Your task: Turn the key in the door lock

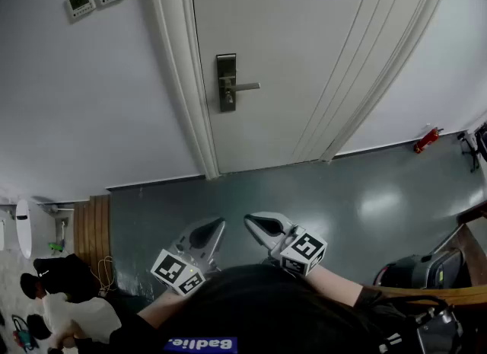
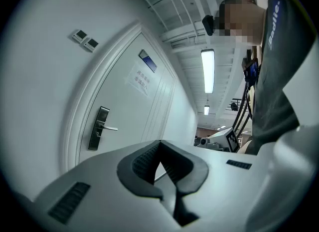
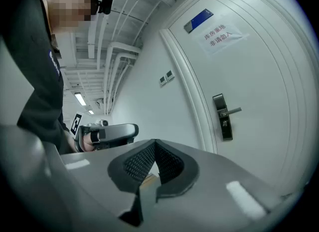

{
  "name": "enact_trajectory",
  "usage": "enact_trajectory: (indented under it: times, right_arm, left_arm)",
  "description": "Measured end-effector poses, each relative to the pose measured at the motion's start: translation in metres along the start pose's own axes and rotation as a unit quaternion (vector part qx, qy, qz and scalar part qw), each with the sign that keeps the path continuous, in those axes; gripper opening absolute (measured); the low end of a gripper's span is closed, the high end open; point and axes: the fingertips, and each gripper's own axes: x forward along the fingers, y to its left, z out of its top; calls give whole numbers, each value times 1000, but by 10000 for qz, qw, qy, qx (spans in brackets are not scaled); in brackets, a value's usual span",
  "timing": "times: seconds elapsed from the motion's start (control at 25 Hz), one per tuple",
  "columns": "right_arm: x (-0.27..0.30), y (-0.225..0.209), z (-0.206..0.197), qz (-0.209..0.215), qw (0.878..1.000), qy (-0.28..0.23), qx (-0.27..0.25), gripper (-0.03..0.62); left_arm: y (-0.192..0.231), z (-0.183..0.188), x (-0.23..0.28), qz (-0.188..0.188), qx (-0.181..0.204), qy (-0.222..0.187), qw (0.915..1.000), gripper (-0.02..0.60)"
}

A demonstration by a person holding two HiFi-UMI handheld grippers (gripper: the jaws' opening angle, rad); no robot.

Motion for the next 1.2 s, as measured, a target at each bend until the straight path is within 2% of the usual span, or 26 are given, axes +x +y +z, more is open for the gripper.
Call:
enact_trajectory:
  times: [0.24,0.48,0.64,0.72,0.84,1.04,1.2]
  right_arm:
    - [-4,-3,-3,-9,10000,80,14,0]
    - [-9,-14,-1,0,9998,-136,-147,0]
    - [-15,-20,3,-32,9999,-51,109,3]
    - [-21,-30,1,-28,9999,-71,74,3]
    - [-25,-42,4,82,9997,-159,180,3]
    - [-16,-81,0,70,9996,-119,265,9]
    - [10,-113,8,-99,9990,-145,414,17]
  left_arm:
    - [-5,-2,3,2,19,39,10000,-6]
    - [-7,-2,8,48,-5,18,10000,-6]
    - [-10,1,14,79,-7,44,10000,-6]
    - [-14,2,19,122,33,42,9999,-6]
    - [-15,1,29,302,79,-28,9995,-6]
    - [2,-2,41,555,182,-103,9982,-6]
    - [41,8,44,632,236,-119,9977,-6]
